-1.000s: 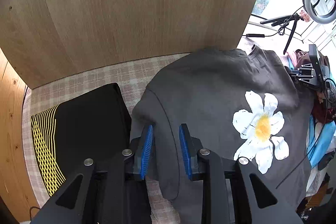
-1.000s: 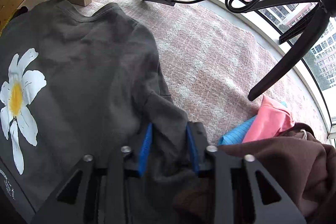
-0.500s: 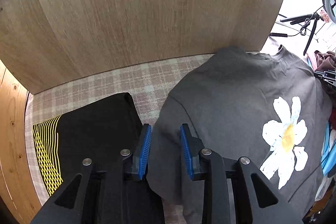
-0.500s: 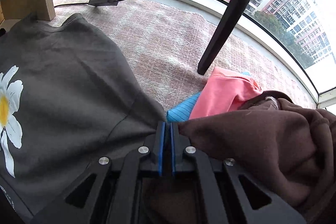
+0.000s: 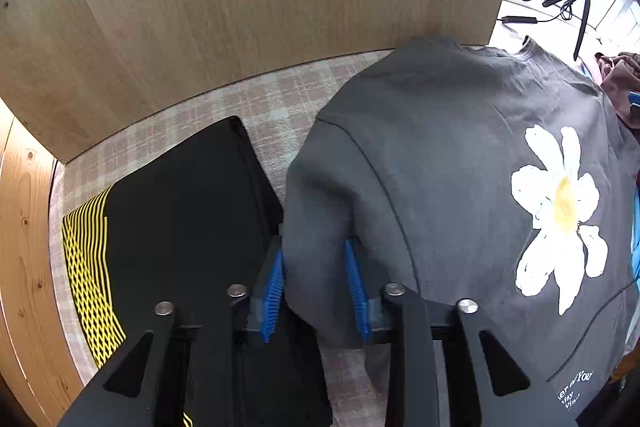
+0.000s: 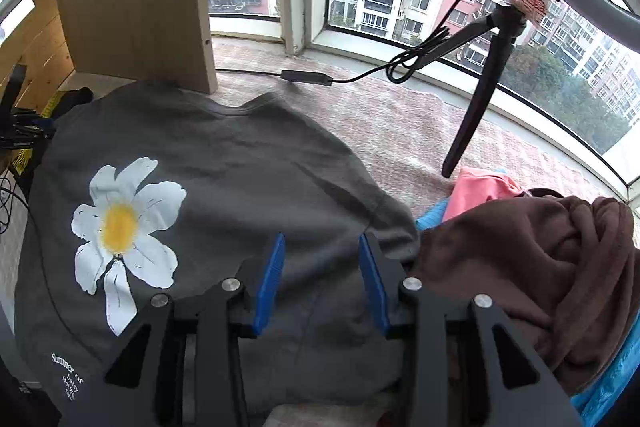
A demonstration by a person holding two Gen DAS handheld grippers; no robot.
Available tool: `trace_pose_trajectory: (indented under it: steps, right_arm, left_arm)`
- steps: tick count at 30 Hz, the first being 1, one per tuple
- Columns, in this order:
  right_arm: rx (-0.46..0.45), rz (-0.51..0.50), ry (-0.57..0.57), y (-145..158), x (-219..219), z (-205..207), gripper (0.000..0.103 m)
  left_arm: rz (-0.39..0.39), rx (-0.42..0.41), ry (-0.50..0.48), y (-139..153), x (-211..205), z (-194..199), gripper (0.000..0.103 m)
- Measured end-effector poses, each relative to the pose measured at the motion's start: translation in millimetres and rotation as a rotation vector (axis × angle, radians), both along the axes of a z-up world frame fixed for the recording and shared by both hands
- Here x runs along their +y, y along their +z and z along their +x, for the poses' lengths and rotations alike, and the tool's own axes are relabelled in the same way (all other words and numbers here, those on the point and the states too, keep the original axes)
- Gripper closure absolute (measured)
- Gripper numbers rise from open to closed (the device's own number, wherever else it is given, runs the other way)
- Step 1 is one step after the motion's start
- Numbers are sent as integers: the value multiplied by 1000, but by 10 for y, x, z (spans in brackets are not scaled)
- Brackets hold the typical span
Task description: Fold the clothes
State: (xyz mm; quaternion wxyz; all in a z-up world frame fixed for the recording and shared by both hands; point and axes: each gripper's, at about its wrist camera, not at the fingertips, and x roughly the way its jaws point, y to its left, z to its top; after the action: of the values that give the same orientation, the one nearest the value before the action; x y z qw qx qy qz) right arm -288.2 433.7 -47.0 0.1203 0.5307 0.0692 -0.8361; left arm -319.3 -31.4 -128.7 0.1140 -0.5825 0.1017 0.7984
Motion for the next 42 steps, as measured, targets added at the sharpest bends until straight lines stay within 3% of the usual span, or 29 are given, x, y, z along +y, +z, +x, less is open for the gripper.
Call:
trace_pose_trajectory:
  steps: [3,6,7,9,11,15,23,25,28,32,40,41,42]
  right_arm:
    - [-48,1,33,-204,-262,92,65]
    - [-82,11,33,-339,-269,136,65]
    - [-93,10,26,-374,-229,146,65]
    - [-106,2,4,-439,-170,130,65]
    - [-114,-15,-14,-460,-105,135,65]
    - [-122,-17,-43,-508,8,138,65]
    - [-131,-34,-76,-486,166,203,65]
    - [-127,-38,-71,-469,163,244,65]
    - [-132,-58,-59,-478,116,272,65]
    - [-147,-79,-44,-538,9,267,65]
    - [-139,-32,11,-618,-117,264,65]
    - [-144,-35,7,-644,-92,238,65]
    - [-153,-34,-1,-686,-57,207,65]
  left_arm:
    - [52,4,-5,100,139,19,99]
    - [298,19,-77,501,499,159,98]
    - [322,21,-145,619,691,257,94]
    - [297,41,-251,763,938,452,82]
    - [265,52,-255,785,928,542,74]
    - [212,-14,-130,577,695,498,74]
    - [147,-40,-145,272,797,550,68]
    - [200,-30,-131,327,763,539,68]
    - [239,-25,-186,401,930,491,66]
    - [212,-34,-270,358,1317,322,63]
    - [40,-51,-403,25,1796,203,65]
    - [32,-54,-397,-1,1782,207,73]
    - [33,-55,-386,1,1745,210,89]
